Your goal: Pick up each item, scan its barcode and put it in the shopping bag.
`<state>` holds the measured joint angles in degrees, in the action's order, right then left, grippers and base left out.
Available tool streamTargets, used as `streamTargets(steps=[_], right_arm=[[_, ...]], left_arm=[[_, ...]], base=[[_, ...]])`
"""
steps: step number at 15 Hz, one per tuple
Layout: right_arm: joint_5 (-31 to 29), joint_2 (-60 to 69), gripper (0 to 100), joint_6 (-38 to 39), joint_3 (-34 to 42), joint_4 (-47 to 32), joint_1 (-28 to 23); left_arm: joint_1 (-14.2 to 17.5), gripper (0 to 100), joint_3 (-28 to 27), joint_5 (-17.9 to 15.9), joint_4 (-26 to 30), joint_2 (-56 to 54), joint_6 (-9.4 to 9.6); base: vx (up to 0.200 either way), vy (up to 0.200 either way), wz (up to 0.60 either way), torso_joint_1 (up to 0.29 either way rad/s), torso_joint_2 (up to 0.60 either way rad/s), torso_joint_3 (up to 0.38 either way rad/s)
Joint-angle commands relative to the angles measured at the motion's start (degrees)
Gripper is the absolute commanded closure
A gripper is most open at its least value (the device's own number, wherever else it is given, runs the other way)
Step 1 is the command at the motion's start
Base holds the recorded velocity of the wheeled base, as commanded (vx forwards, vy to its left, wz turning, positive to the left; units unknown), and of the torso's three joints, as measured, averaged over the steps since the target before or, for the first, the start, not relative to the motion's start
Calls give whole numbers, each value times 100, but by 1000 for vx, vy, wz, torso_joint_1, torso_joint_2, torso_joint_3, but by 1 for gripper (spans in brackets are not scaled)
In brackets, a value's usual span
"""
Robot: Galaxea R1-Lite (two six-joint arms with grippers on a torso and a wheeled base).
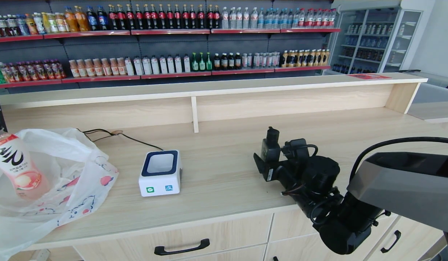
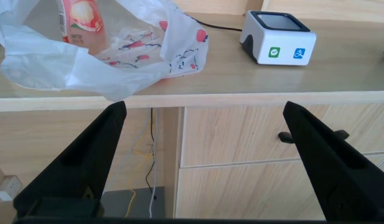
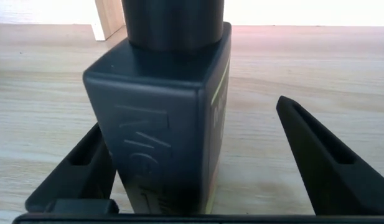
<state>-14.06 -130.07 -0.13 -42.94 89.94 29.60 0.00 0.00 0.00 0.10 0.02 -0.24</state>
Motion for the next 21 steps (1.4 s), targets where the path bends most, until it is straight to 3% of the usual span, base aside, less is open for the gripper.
streamTargets(steps=[1,12,21], right_arm=[[-1,8,100,13,-39,6,2],[-1,395,100,22,163,6,28],[-9,2100,100,216,1499,6,257]], left_arm=[[0,0,0,0,-1,-2,-2],[0,0,0,0,-1,-2,-2],[0,0,0,0,-1,-2,-2]], base=[[0,0,0,0,0,0],[0,0,0,0,0,0],[0,0,0,0,0,0]])
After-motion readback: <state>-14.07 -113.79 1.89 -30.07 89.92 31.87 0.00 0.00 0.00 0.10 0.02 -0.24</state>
